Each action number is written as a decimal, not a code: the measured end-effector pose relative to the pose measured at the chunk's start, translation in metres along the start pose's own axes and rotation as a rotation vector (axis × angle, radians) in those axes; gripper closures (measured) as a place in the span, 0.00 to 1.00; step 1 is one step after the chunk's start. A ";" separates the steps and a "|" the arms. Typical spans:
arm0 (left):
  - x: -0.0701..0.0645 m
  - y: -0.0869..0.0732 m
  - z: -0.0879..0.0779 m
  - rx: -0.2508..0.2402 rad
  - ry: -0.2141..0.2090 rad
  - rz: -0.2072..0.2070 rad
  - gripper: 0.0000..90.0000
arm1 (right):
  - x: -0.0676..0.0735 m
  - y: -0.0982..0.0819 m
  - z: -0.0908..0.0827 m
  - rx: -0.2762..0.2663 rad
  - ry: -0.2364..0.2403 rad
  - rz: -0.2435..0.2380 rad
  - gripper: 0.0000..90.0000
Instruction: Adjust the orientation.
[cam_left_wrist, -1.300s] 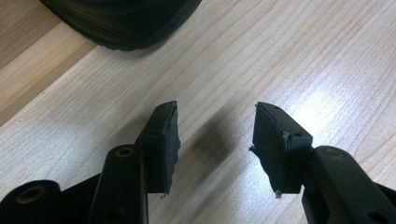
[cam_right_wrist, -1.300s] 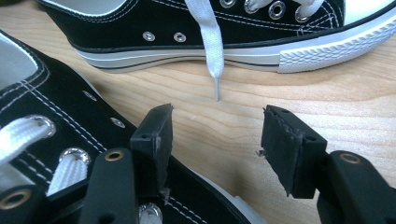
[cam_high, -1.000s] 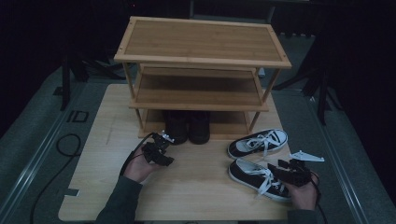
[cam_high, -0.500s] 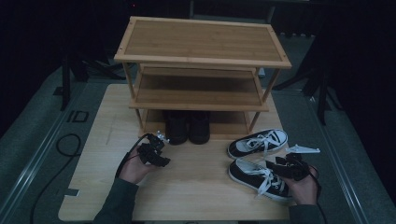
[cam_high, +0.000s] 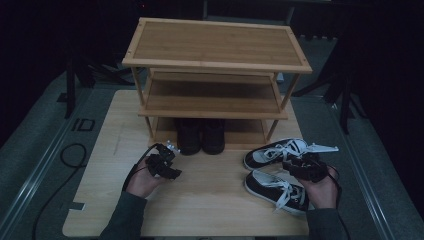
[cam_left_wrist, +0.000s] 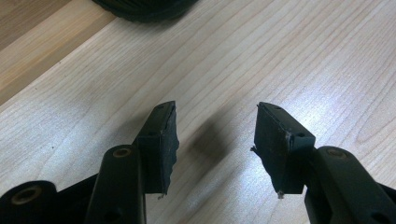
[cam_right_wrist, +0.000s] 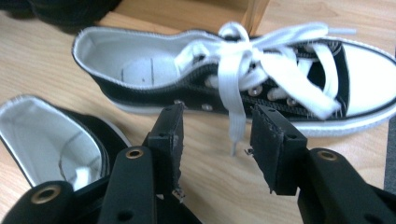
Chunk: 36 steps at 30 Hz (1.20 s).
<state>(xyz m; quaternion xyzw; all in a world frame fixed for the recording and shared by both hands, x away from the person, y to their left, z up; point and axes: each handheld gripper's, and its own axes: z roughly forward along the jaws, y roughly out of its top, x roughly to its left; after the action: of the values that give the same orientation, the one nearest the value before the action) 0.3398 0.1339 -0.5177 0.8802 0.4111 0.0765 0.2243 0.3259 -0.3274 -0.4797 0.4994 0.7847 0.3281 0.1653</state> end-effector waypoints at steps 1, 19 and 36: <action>0.000 0.000 0.000 0.001 -0.001 -0.001 0.55 | 0.001 0.003 0.000 -0.001 0.001 0.002 0.61; 0.001 -0.001 0.001 0.003 -0.003 -0.010 0.54 | 0.010 0.038 0.022 0.055 -0.054 0.075 0.60; 0.000 -0.002 0.002 0.016 -0.003 -0.008 0.54 | 0.008 0.040 0.031 0.153 -0.089 0.165 0.62</action>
<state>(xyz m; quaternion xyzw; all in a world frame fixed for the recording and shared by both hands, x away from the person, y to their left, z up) 0.3396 0.1344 -0.5206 0.8805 0.4148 0.0711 0.2180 0.3675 -0.2982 -0.4751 0.5874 0.7556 0.2572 0.1337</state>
